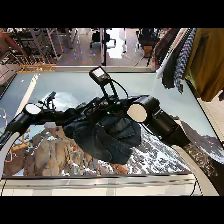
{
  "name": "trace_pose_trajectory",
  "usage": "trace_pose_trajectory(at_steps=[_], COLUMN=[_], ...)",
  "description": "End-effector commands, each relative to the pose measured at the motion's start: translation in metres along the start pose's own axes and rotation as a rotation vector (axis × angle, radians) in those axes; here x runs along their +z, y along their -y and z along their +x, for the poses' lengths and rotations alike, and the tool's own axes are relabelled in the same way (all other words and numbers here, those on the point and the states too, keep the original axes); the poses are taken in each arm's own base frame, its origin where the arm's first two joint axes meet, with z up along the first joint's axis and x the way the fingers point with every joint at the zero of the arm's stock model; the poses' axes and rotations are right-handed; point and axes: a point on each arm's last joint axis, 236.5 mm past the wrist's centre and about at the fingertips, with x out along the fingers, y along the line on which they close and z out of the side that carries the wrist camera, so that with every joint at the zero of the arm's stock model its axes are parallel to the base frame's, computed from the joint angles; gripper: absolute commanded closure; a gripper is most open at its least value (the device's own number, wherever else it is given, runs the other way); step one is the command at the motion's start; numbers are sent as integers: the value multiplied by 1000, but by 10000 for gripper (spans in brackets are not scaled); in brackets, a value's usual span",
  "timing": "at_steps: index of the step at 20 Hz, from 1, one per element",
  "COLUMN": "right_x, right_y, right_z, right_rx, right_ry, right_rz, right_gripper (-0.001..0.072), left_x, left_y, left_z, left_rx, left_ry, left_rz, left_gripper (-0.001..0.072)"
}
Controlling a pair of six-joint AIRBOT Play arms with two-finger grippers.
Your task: Fold the clothes and pants, and hang the long-sleeved shirts on hangers.
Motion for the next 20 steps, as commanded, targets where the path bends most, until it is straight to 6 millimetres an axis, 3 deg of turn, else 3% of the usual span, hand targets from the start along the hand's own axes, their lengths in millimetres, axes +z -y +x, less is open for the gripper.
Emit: trace_pose_trajectory(at_steps=[1,4,7,8,9,11,13,15,16,17,18,20], right_x=[-47,-89,-105,-112,-119,-122,-112,-110,-112,-114,-111,-94], right_y=[-1,20,25,21,16,15,30,63,85,102,114,120], right_z=[-2,1,21,29,38,58,79,87,82,73,63,42], right_rx=[8,-70,-90,-79,-67,-103,-219,-379,-480,-556,-611,-645], right_ry=[-199,-376,-441,-468,-493,-507,-476,-478,-493,-506,-507,-469], right_rz=[-15,-76,-205,-289,-383,-565,-640,-587,-525,-466,-421,-397], right_gripper=[79,79,78,73,70,71,73,215,375,645,683,684], left_x=[14,40,72,83,90,102,104,99,97,95,92,86], left_y=[-14,-17,-21,-28,-33,-34,-30,-23,-20,-16,-13,-5], left_z=[22,32,40,42,44,46,50,54,57,59,62,67], left_rx=[-2,-7,13,51,85,113,110,105,103,100,97,87], left_ry=[0,17,51,57,61,68,66,48,41,35,29,18], left_rz=[38,56,112,158,208,330,441,601,671,735,778,826], left_gripper=[129,129,129,116,33,1,1,0,0,1,1,1])
